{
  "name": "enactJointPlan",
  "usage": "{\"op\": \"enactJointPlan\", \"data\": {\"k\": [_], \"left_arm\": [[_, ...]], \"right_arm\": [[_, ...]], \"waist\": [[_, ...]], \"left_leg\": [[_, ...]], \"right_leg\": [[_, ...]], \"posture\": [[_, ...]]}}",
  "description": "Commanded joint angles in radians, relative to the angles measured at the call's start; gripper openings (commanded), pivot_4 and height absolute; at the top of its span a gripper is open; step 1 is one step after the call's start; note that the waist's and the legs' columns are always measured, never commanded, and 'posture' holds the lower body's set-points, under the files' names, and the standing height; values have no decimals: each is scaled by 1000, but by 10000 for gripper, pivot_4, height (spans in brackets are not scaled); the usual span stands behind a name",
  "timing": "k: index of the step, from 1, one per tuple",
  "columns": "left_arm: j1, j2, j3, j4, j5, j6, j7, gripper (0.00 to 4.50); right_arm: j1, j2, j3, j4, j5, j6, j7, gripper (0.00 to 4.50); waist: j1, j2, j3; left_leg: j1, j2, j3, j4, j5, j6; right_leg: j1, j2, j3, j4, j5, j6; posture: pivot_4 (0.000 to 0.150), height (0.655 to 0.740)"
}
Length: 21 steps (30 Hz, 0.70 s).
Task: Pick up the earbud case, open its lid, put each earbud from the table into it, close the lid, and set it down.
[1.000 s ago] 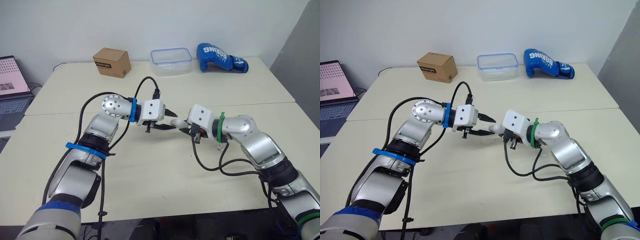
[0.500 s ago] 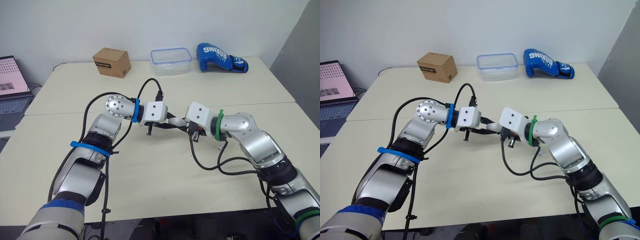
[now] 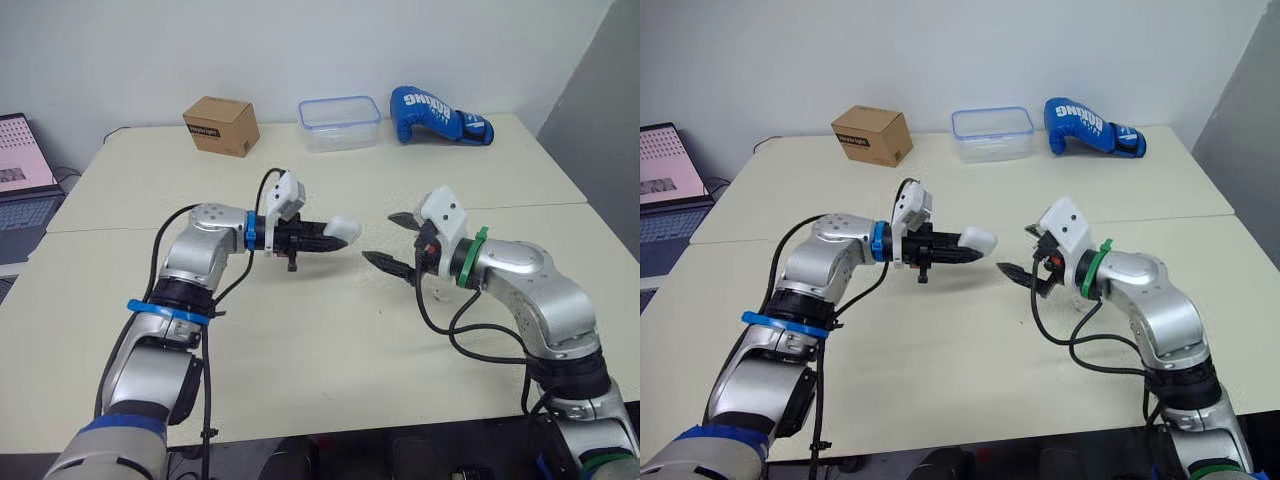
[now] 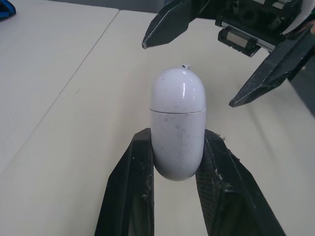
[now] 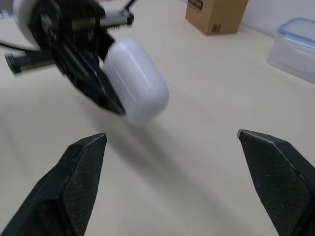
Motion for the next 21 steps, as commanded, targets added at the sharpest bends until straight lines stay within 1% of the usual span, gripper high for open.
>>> {"op": "enactJointPlan", "data": {"k": [1, 7, 17, 21], "left_arm": [[22, 5, 32, -114, -50, 67, 19, 7410], [49, 9, 27, -173, -60, 97, 22, 7410], [80, 8, 36, -195, -59, 98, 42, 7410], [76, -43, 81, -141, -43, 21, 138, 7410]], "right_arm": [[-26, 32, -35, -29, 45, 40, -49, 44357], [-48, 34, -31, 7, 59, 41, -67, 44357], [-101, 109, -221, 36, 235, 173, -165, 44357], [-84, 70, -240, 39, 258, 198, -174, 44357]], "waist": [[1, 0, 0], [3, 0, 0], [7, 0, 0], [9, 0, 0]], "left_leg": [[0, 0, 0, 0, 0, 0], [0, 0, 0, 0, 0, 0], [0, 0, 0, 0, 0, 0], [0, 0, 1, 0, 0, 0]], "right_leg": [[0, 0, 0, 0, 0, 0], [0, -2, 0, -1, 0, 0], [0, -3, 1, -1, 0, 0], [0, -3, 1, -1, 0, 0]], "posture": [[1500, 7400], [1500, 7400], [1500, 7400], [1500, 7400]]}}
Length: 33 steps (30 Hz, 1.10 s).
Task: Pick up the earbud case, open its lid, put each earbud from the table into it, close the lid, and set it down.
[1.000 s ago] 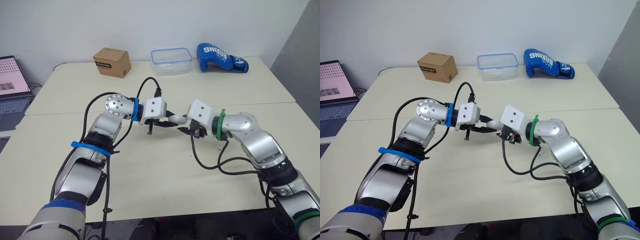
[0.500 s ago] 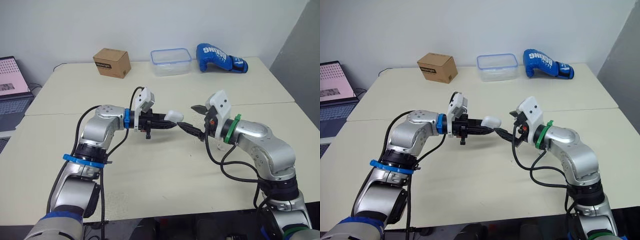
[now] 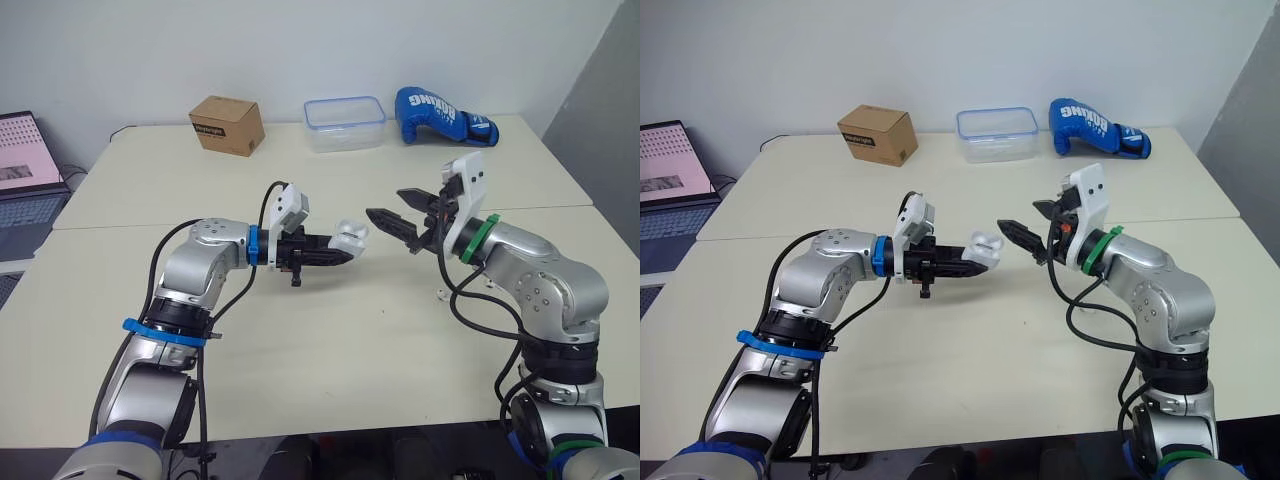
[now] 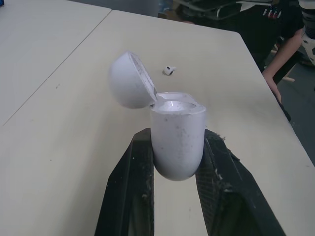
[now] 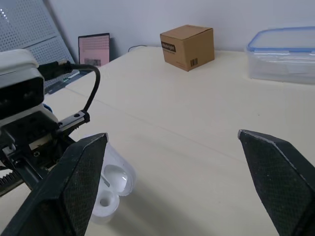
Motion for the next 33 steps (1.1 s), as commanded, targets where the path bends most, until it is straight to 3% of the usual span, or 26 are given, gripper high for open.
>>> {"op": "enactJointPlan", "data": {"k": [1, 8, 13, 20, 23, 33], "left_arm": [[-12, -41, 61, 18, -1, -94, 89, 7410], [50, -157, 130, -9, 32, -284, 329, 7410], [106, -210, 122, -80, 57, -307, 438, 7410], [151, -197, 117, -151, 51, -265, 461, 7410], [154, -185, 123, -156, 47, -259, 459, 7410], [159, -182, 112, -167, 47, -248, 461, 7410]], "right_arm": [[12, -50, -26, -18, 24, 8, 3, 44357], [235, -343, 103, 4, -101, -159, 170, 44357], [374, -399, 146, 97, -173, -330, 244, 44357], [411, -440, 201, 179, -260, -409, 275, 44357], [410, -431, 198, 209, -267, -415, 272, 38594], [425, -442, 164, 155, -233, -359, 281, 4535]], "waist": [[2, 0, 0], [20, -1, 0], [20, -1, 0], [18, -1, 0], [20, -1, 0], [22, -2, 0]], "left_leg": [[0, 0, 0, 0, 0, 0], [0, -1, 2, 0, 0, 0], [1, -1, 5, 0, 0, 1], [1, -1, 5, 0, 0, 0], [1, -1, 5, 0, 0, 0], [2, -1, 4, 0, 0, 0]], "right_leg": [[0, 0, 0, 0, 0, 0], [1, -2, 0, -3, 0, 0], [1, -1, 2, -2, 0, 0], [1, -1, 2, -2, 0, 0], [2, -1, 2, -2, 0, 0], [4, -1, 1, -3, 0, 0]], "posture": [[1500, 7400], [1500, 7400], [1500, 7400], [1500, 7400], [1500, 7400], [1500, 7400]]}}
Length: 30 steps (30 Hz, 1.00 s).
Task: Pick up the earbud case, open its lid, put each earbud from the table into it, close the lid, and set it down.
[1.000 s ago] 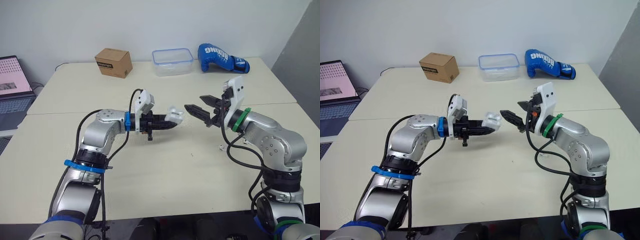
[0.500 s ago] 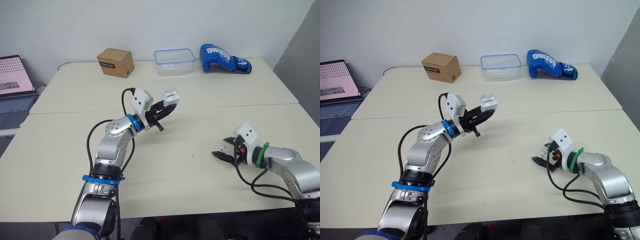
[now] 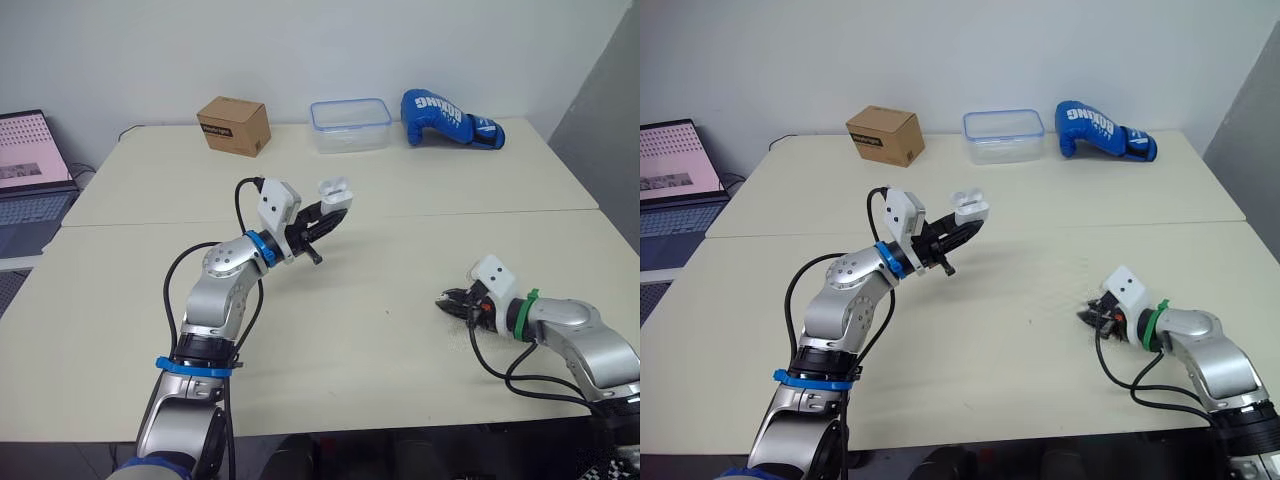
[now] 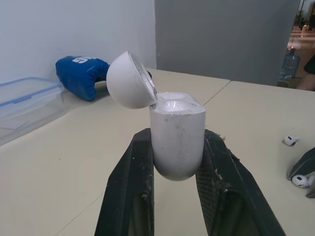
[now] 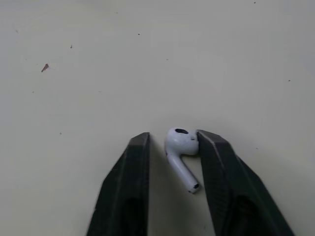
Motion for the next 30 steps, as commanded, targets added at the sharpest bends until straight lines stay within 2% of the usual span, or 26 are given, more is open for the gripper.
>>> {"op": "enactJointPlan", "data": {"k": [1, 5, 8, 11, 17, 18, 20, 23, 30], "left_arm": [[-3, 2, -7, -54, -13, 1, 5, 7410], [8, 4, -9, -63, -13, 5, 8, 7410], [35, 12, -16, -83, -12, 11, 6, 7410], [54, 12, -24, -101, -12, 18, 9, 7410], [85, 14, -36, -146, -11, 39, 28, 7410], [90, 16, -36, -155, -12, 45, 32, 7410], [102, 20, -34, -172, -15, 56, 38, 7410], [118, 24, -31, -196, -17, 74, 49, 7410], [150, 28, -29, -247, -24, 107, 68, 7410]], "right_arm": [[28, -59, -48, -65, 25, 70, 25, 3913], [76, -214, -70, -114, 13, 80, 112, 3913], [210, -459, -83, -107, -55, -6, 259, 3913], [308, -588, -95, -64, -97, -69, 314, 3913], [373, -635, -87, 21, -157, -140, 336, 3913], [375, -633, -88, 30, -160, -146, 337, 9513], [382, -636, -84, 49, -175, -169, 344, 13812], [390, -650, -74, 66, -209, -209, 353, 24376], [357, -635, -46, 71, -227, -208, 385, 24376]], "waist": [[0, 0, 0], [15, 0, 0], [24, 2, 0], [24, 1, 0], [25, 0, 0], [25, 0, 0], [27, 0, 0], [34, 0, 0], [40, 0, 0]], "left_leg": [[0, 0, 0, 0, 0, 0], [-1, 0, 0, 0, 0, 0], [0, -1, -1, 0, 0, 1], [2, -1, -1, -1, -1, 1], [6, 1, -2, -1, -1, 1], [6, 1, -2, -1, -1, 1], [6, 1, -2, -1, -1, 1], [6, 1, -2, 0, -1, 1], [6, 1, -3, 0, -1, 1]], "right_leg": [[0, 0, 0, 0, 0, 0], [1, -1, 0, -2, 0, 0], [2, -1, -1, -4, 0, 0], [7, 1, -4, -8, 0, 0], [12, 1, -4, -10, 1, 0], [13, 1, -4, -10, 1, 0], [13, 0, -4, -10, 1, 0], [13, 0, -5, -11, 1, 1], [13, 0, -5, -11, 1, 1]], "posture": [[1500, 7400], [1500, 7400], [1500, 7400], [1500, 7400], [1500, 7400], [1500, 7400], [1500, 7400], [1500, 7400], [1500, 7400]]}}
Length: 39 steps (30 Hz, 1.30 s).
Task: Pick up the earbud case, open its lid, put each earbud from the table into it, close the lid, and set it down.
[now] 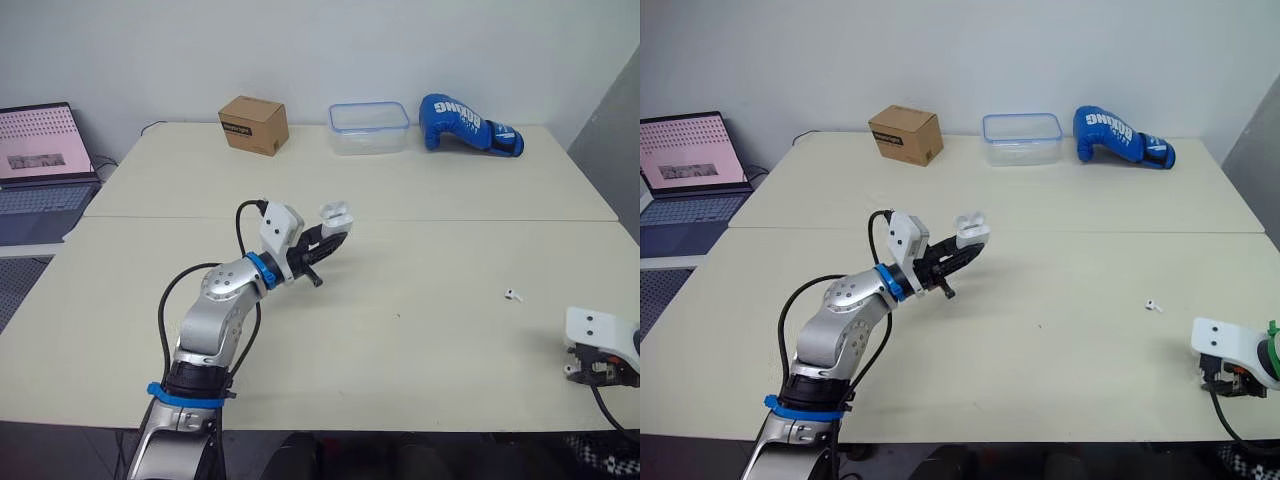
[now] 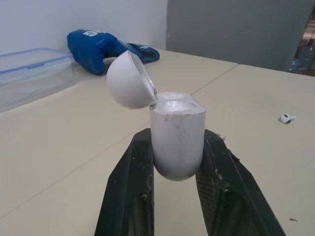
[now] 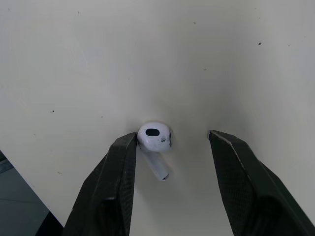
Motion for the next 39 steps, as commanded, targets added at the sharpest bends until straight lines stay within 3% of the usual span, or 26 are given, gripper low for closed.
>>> {"op": "enactJointPlan", "data": {"k": [1, 5, 8, 10, 13, 16, 19, 26, 31, 39], "left_arm": [[-1, 12, 10, -60, -17, 5, 10, 7410], [-1, 15, 10, -62, -20, 8, 17, 7410], [-1, 15, 7, -61, -22, 7, 18, 7410], [1, 13, 2, -59, -22, 0, 15, 7410], [5, 7, -12, -48, -24, -18, -4, 7410], [8, -15, -32, -30, -23, -60, -24, 7410], [-9, -52, -49, 21, -1, -121, -19, 7410], [-94, -136, -57, 116, 11, -195, 17, 7410], [-140, -160, -50, 155, 10, -213, 34, 7410], [-165, -168, -42, 168, 11, -223, 50, 7410]], "right_arm": [[-5, 14, 38, 23, -29, 15, 22, 24376], [-35, 39, 48, 29, -29, 24, 33, 19042], [-42, 50, 41, 15, -19, 36, 52, 7993], [-47, 65, 20, 0, 3, 46, 57, 3780], [-101, 140, -39, -65, 106, 127, 52, 3795], [-264, 328, -130, -189, 329, 351, -36, 3795], [-468, 585, -210, -282, 523, 507, -243, 3795], [-722, 1064, -197, -347, 604, 504, -666, 3795], [-763, 1170, -140, -293, 569, 452, -734, 3795], [-751, 1185, -98, -275, 582, 438, -748, 3795]], "waist": [[1, 0, 0], [2, -4, -1], [2, -8, -2], [2, -9, -2], [-3, -10, -2], [-17, -9, -1], [-19, -6, 0], [-3, -6, 0], [-7, -6, 0], [-30, -5, -1]], "left_leg": [[0, 0, 0, 0, 0, 0], [0, 0, 0, 0, 0, 0], [0, 1, 0, 0, 0, 0], [0, 0, 0, 0, 0, 0], [0, 1, 0, 0, 0, 0], [1, 3, 0, -1, 0, 0], [1, 4, 1, -1, 0, -1], [-4, -1, -4, 0, 0, -1], [-6, -2, -4, 1, 0, -1], [-6, -2, -4, 0, 0, -1]], "right_leg": [[0, 0, 0, 0, 0, 0], [0, 0, 0, 0, 0, 0], [0, 0, 0, 0, 0, 0], [0, 0, 0, 0, 0, 0], [0, 1, 0, 0, 0, 0], [0, 2, 0, 0, 1, -1], [-1, 2, 1, 0, 1, -2], [-4, 0, -2, -1, 1, -2], [-7, -1, -2, 1, 1, -2], [-8, 1, -1, 2, 1, -2]], "posture": [[1500, 7400], [1500, 7400], [1500, 7400], [1500, 7400], [1500, 7400], [1500, 7400], [1500, 7400], [1500, 7400], [1500, 7400], [1500, 7400]]}}
